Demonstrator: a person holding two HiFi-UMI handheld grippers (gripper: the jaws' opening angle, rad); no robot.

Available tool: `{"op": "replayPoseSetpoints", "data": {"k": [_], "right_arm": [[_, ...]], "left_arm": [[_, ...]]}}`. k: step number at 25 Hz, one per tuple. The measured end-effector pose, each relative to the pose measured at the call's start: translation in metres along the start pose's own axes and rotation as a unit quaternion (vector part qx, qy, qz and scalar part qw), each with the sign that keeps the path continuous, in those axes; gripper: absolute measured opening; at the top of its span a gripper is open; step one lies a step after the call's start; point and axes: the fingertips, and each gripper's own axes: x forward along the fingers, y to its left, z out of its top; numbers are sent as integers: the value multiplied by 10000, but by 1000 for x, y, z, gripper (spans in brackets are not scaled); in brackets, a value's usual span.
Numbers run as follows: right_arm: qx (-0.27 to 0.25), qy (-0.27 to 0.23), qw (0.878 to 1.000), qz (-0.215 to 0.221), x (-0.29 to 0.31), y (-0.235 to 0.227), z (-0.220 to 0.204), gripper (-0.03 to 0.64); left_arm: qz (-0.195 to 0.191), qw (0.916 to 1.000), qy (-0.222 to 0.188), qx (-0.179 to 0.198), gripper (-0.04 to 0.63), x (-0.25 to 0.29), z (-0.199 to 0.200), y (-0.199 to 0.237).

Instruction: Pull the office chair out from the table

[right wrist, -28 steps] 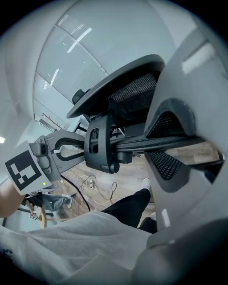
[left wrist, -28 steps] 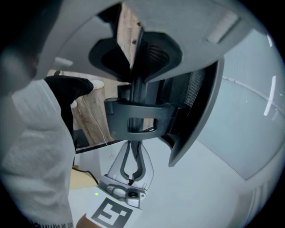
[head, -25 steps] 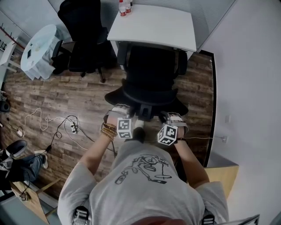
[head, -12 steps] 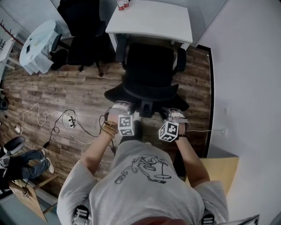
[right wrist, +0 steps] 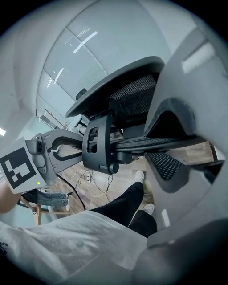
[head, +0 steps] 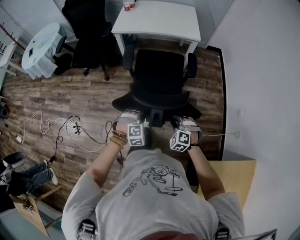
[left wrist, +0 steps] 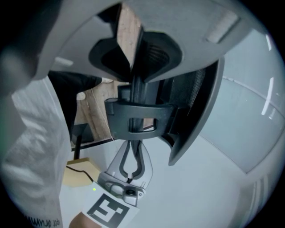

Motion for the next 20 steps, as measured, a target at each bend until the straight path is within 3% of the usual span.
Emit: {"op": "replayPoseSetpoints", "data": {"k": [11,20], "right_arm": [[-32,-49,10000,6,-34,55,-5,107],[7,-155,9999,71,-53,68,2,113]], "left_arm": [[-71,9999,89,-4,92,-22,15,-56],[-35,9999,33,-106,103,-39,19,-68]]}}
